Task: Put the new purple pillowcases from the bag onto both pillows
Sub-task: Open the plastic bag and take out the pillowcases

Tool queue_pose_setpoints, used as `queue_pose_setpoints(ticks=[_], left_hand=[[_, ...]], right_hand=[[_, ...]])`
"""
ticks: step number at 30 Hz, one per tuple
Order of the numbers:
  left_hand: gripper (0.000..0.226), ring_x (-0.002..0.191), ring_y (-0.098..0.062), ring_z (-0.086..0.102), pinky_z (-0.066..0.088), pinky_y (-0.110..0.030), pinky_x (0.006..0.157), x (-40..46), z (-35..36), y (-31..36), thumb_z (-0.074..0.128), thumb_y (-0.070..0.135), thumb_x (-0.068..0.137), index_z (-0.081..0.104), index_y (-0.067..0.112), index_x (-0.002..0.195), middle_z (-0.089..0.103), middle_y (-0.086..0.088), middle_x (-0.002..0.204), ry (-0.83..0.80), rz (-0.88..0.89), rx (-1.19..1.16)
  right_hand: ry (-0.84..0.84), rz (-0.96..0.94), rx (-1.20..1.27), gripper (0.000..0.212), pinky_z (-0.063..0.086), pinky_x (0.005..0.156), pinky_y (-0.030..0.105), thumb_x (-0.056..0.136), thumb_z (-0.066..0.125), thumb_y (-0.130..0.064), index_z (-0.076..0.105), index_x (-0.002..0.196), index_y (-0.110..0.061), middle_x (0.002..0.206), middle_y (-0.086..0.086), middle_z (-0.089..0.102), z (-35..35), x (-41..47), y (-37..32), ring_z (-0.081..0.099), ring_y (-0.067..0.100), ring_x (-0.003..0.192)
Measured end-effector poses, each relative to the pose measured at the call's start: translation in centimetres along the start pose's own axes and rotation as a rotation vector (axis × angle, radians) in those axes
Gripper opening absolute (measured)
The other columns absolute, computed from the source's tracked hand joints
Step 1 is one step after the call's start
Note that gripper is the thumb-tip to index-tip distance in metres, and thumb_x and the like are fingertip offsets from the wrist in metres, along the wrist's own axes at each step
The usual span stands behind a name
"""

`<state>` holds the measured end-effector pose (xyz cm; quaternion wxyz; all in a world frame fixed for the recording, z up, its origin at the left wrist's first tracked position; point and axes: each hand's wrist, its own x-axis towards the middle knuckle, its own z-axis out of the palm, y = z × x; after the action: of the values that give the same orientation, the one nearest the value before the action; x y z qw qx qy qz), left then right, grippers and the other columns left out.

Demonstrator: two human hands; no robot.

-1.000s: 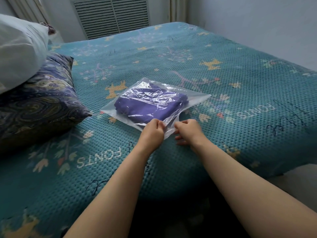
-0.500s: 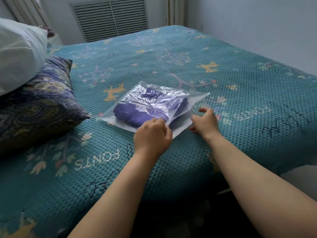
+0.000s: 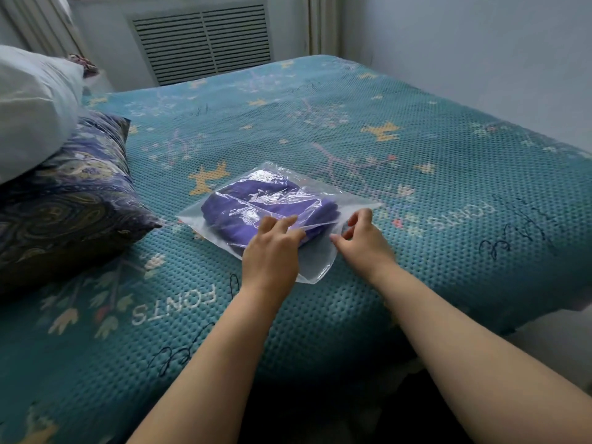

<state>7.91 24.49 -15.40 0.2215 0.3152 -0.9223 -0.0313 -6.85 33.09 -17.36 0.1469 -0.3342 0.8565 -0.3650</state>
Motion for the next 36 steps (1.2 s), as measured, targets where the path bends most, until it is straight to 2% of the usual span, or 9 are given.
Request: queue_pose_setpoints(ticks=[5,10,13,18,22,25,29,33,36], left_hand=[[0.061,0.115,-0.03,0.047,0.044,-0.038,0.092,0.2,-0.7,0.5,0.046,-0.007,0.077,0.052,0.01,0.135,0.051,0.001,0.14,0.158,0.024,-0.05],[0.067,0.134,-0.026,0.036,0.022,-0.026,0.111,0.4,-2.6,-0.9,0.034,0.008,0.073,0.04,0.002,0.14,0.036,-0.009,0.149,0.369,-0.275,-0.403],[0.066,0.123,-0.036,0.05,0.042,-0.036,0.103,-0.3,-2.6,-1.0,0.043,0.013,0.076,0.039,0.006,0.142,0.035,-0.004,0.149,0.275,-0.258,-0.607],[0.071,0.121,-0.029,0.053,0.047,-0.019,0.088,-1.5,-2.3,-0.1,0.05,-0.01,0.075,0.037,0.008,0.143,0.033,0.0,0.15,0.182,-0.117,-0.603],[0.072,0.089,-0.008,0.058,0.043,-0.007,0.077,-2.0,-3.1,-0.4,0.044,-0.015,0.077,0.037,0.011,0.143,0.033,0.003,0.15,0.142,-0.136,-0.674],[0.077,0.105,-0.018,0.054,0.043,-0.01,0.082,-2.1,-3.0,-0.5,0.042,-0.016,0.074,0.032,0.012,0.145,0.027,0.006,0.152,0.109,-0.114,-0.673],[0.088,0.137,-0.021,0.028,0.039,-0.042,0.105,-2.2,-2.0,0.0,0.037,-0.002,0.063,0.025,0.018,0.148,0.016,0.021,0.148,0.09,-0.007,-0.571],[0.088,0.14,-0.018,0.023,0.013,-0.019,0.111,-2.4,-2.1,0.0,0.037,0.002,0.062,0.024,0.017,0.148,0.016,0.013,0.151,0.07,0.008,-0.456],[0.089,0.129,-0.021,0.028,0.022,-0.029,0.111,-2.7,-2.0,0.1,0.035,0.01,0.062,0.023,0.023,0.149,0.015,0.018,0.153,0.031,-0.013,-0.403]], right_hand=[[0.036,0.054,-0.007,0.019,0.04,0.063,0.032,0.087,0.052,-0.019,0.036,0.097,-0.013,0.085,0.009,0.058,-0.2,0.4,-0.7,0.058,0.03,0.073],[-0.168,0.517,0.503,0.017,0.029,0.032,0.011,0.09,0.041,-0.005,0.045,0.073,-0.01,0.056,0.006,0.051,-0.2,0.3,0.1,0.044,0.009,0.025],[0.019,0.413,0.369,0.019,0.032,0.038,0.02,0.082,0.056,-0.01,0.047,0.065,-0.006,0.054,0.011,0.05,-0.5,0.5,0.8,0.043,0.018,0.034],[0.118,0.123,0.206,0.05,0.054,0.059,0.039,0.073,0.064,-0.056,0.045,0.098,-0.018,0.076,0.003,0.063,0.1,-0.8,-0.7,0.064,0.022,0.06],[0.193,0.467,0.784,0.014,0.046,0.041,0.02,0.092,0.043,-0.014,0.051,0.084,-0.006,0.048,0.004,0.062,-2.1,0.1,-0.3,0.055,0.01,0.031],[0.229,0.443,0.976,0.015,0.049,0.048,0.024,0.094,0.041,-0.011,0.049,0.082,-0.009,0.068,0.008,0.065,-2.4,0.0,-1.0,0.063,0.016,0.046],[-0.059,0.296,0.733,0.023,0.051,0.05,0.028,0.093,0.056,-0.026,0.057,0.085,-0.005,0.08,0.012,0.062,0.6,-1.6,-3.8,0.062,0.02,0.053],[-0.313,0.389,0.639,0.051,0.056,0.055,0.033,0.08,0.067,-0.051,0.06,0.1,-0.005,0.091,0.014,0.065,3.3,-1.0,-5.1,0.067,0.03,0.075],[-0.356,0.443,0.644,0.043,0.052,0.055,0.031,0.073,0.075,-0.049,0.058,0.078,-0.01,0.067,0.009,0.06,4.7,-0.4,-5.3,0.059,0.024,0.058]])
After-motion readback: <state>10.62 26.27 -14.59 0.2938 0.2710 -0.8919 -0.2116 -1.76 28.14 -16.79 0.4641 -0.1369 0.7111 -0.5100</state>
